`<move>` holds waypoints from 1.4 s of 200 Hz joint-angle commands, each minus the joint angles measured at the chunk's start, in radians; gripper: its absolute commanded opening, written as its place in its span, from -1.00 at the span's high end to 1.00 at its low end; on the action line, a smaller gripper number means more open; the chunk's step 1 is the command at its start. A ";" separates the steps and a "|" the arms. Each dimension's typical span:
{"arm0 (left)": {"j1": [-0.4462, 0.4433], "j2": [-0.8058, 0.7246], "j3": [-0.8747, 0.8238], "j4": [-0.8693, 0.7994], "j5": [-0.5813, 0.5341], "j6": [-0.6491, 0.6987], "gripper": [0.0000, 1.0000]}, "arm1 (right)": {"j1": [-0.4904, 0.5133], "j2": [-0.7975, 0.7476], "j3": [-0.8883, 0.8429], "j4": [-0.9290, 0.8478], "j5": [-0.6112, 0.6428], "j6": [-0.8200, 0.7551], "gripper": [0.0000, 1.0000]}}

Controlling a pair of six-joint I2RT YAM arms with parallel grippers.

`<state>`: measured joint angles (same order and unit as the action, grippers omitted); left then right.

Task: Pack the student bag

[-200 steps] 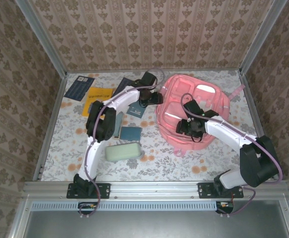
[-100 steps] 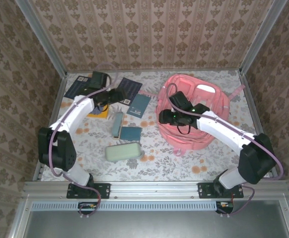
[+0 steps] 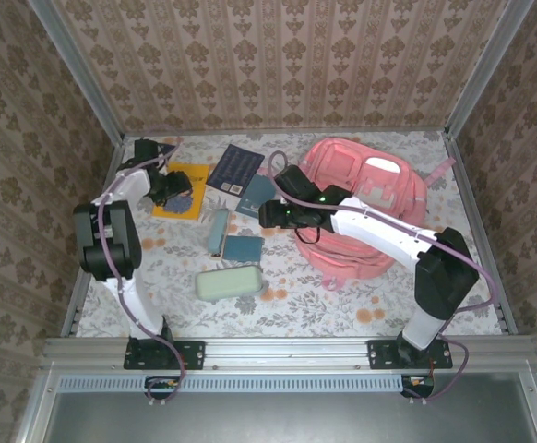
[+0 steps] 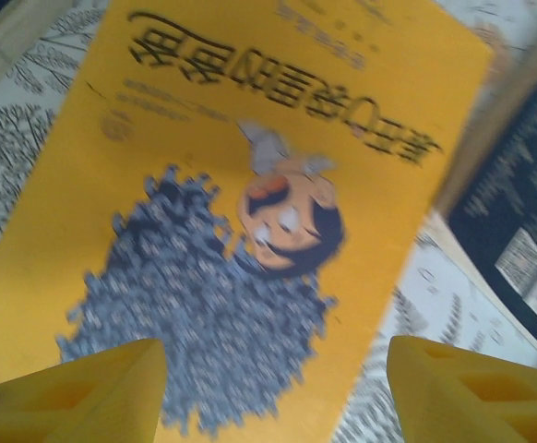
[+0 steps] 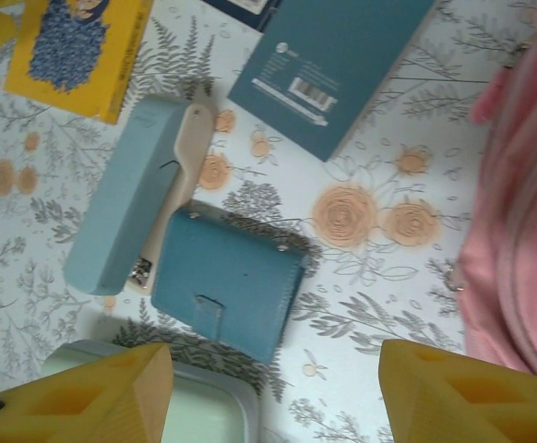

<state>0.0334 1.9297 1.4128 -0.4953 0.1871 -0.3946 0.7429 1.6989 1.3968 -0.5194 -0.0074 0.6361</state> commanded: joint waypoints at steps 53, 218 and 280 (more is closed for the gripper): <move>0.050 0.156 0.137 -0.044 0.013 0.044 -0.08 | 0.041 0.117 0.125 -0.002 -0.015 0.007 -0.24; -0.148 -0.318 -0.587 -0.017 -0.079 -0.213 0.00 | 0.100 0.307 0.286 0.071 -0.106 0.020 -0.23; -0.140 -0.568 -0.650 -0.124 -0.102 -0.244 -0.11 | 0.183 0.449 0.429 0.114 -0.067 0.086 -0.17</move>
<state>-0.1276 1.4509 0.7776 -0.4854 0.1036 -0.5995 0.8898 2.0804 1.7554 -0.4397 -0.1017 0.6788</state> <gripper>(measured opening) 0.542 0.592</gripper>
